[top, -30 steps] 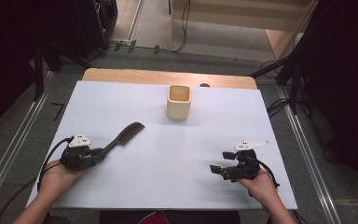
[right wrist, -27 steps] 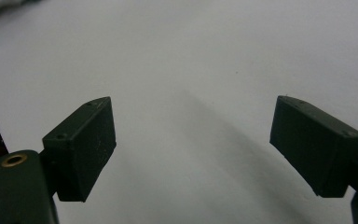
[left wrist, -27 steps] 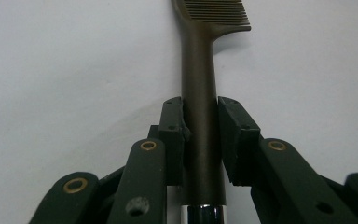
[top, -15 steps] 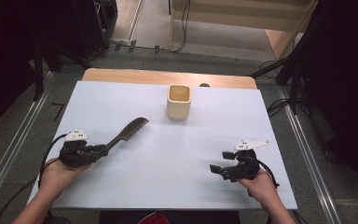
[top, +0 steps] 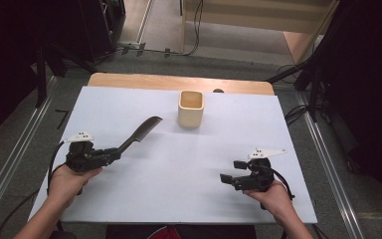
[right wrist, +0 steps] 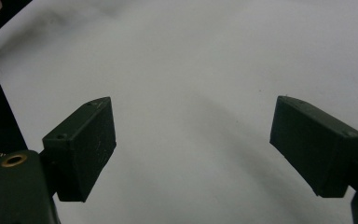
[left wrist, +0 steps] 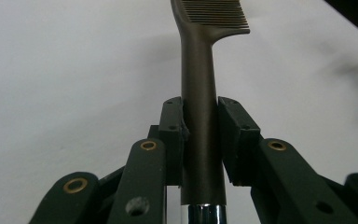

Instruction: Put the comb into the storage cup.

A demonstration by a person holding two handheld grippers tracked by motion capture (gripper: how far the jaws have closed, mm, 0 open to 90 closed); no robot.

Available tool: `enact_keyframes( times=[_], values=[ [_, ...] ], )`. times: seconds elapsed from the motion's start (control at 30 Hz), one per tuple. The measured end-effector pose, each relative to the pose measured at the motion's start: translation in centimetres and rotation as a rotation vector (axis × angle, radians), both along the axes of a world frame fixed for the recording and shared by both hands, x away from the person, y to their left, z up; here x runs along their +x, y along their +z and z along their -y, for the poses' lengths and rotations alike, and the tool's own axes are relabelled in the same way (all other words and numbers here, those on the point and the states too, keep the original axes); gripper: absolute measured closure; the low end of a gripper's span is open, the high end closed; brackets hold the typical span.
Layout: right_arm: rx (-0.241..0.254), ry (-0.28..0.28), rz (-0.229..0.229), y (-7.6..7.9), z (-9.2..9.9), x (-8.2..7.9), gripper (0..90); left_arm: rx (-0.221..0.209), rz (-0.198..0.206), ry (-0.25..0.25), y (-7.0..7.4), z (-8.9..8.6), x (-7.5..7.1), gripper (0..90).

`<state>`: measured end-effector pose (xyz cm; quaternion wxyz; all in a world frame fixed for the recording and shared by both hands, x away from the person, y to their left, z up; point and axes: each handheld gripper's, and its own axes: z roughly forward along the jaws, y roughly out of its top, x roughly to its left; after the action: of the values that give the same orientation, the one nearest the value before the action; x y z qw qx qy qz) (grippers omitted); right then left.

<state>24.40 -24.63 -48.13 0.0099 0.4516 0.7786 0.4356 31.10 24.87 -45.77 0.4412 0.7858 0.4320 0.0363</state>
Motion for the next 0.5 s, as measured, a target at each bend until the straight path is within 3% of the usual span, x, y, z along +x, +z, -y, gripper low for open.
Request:
enact_keyframes(
  times=[0.23,0.5],
  values=[
    [0.017,0.025,0.007,0.9,-1.4,0.2,12.5,-0.028,0.002,-0.007,0.6,1.7,0.4,73.7],
    [0.002,0.078,0.018,1.4,-4.0,0.4,12.5,-0.097,-0.002,0.005,1.3,2.9,0.5,73.7]
  ],
)
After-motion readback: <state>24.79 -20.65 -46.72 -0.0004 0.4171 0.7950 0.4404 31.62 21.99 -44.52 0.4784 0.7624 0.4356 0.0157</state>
